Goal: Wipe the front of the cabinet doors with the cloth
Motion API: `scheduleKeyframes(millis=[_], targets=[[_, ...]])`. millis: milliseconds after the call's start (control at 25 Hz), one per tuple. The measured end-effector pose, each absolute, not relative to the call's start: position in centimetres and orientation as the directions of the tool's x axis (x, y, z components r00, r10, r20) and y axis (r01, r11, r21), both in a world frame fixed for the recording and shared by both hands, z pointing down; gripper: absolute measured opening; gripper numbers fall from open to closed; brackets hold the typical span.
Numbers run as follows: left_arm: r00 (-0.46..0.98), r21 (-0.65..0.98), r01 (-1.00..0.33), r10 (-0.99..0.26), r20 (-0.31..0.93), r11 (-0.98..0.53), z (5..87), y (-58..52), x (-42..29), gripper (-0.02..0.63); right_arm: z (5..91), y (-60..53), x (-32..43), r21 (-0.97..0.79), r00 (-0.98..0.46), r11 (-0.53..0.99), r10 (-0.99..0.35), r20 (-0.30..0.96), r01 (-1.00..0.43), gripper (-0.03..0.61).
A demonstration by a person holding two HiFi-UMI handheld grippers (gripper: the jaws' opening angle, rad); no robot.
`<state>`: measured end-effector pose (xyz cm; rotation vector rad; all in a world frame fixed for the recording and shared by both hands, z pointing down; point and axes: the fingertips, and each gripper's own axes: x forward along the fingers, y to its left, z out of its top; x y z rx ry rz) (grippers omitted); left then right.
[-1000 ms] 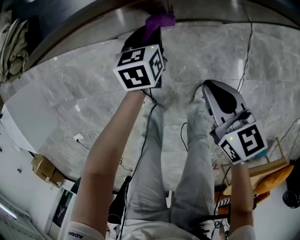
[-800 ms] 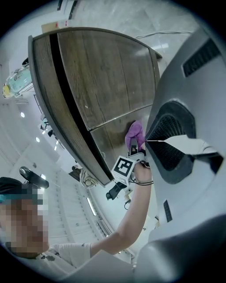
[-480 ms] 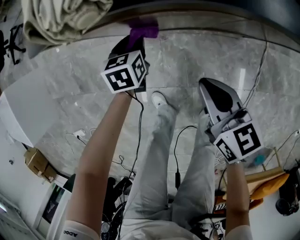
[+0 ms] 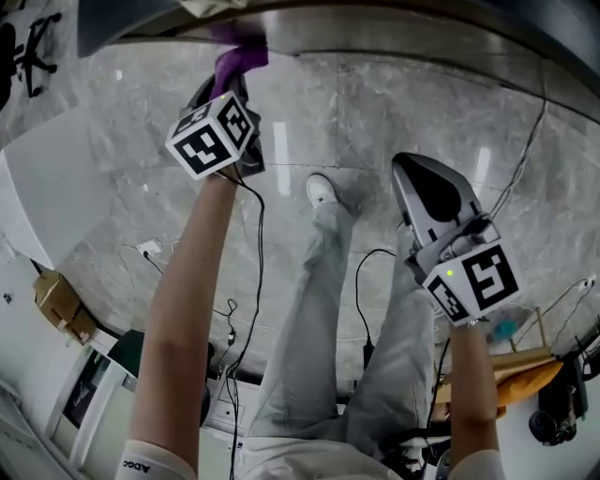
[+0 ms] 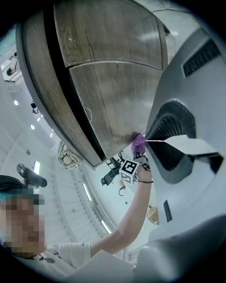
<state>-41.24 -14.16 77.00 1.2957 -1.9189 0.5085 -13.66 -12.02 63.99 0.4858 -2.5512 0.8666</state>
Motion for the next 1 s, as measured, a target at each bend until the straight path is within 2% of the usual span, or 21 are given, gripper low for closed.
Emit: scheduleKeyframes(millis=[120,240,520,640,800,1000], targets=[[-0.206,0.075,-0.908,-0.597,0.775,0.411,77.1,-12.8,-38.6,0.094,64.4,-11.4,-11.3,-0.499,-0.859,0.754,-0.164,0.485,-0.426,0.028],[-0.147,0.093,-0.931,-0.594,0.791,0.353,78.3,-12.9,-33.0,0.094,64.8,-11.3,-8.4,-0.506,-0.856,0.754,-0.144,0.496,-0.420,0.028],[0.103,0.201,-0.973,-0.562,0.821,0.116,82.9,-18.0,-14.4,0.094,66.2,-10.6,-0.8,-0.494,-0.841,0.784,-0.066,0.537,-0.376,0.028],[0.168,0.207,-0.978,-0.535,0.828,0.013,84.9,-21.0,-8.8,0.094,68.2,-11.0,3.1,-0.482,-0.817,0.767,-0.093,0.569,-0.423,0.028],[0.148,0.182,-0.983,-0.535,0.832,0.011,86.8,-25.0,-6.8,0.094,70.7,-12.8,7.7,-0.477,-0.772,0.681,-0.211,0.600,-0.556,0.028],[0.118,0.174,-0.983,-0.522,0.845,0.059,87.7,-27.1,-10.0,0.094,72.1,-13.7,9.0,-0.493,-0.718,0.544,-0.355,0.599,-0.679,0.028]])
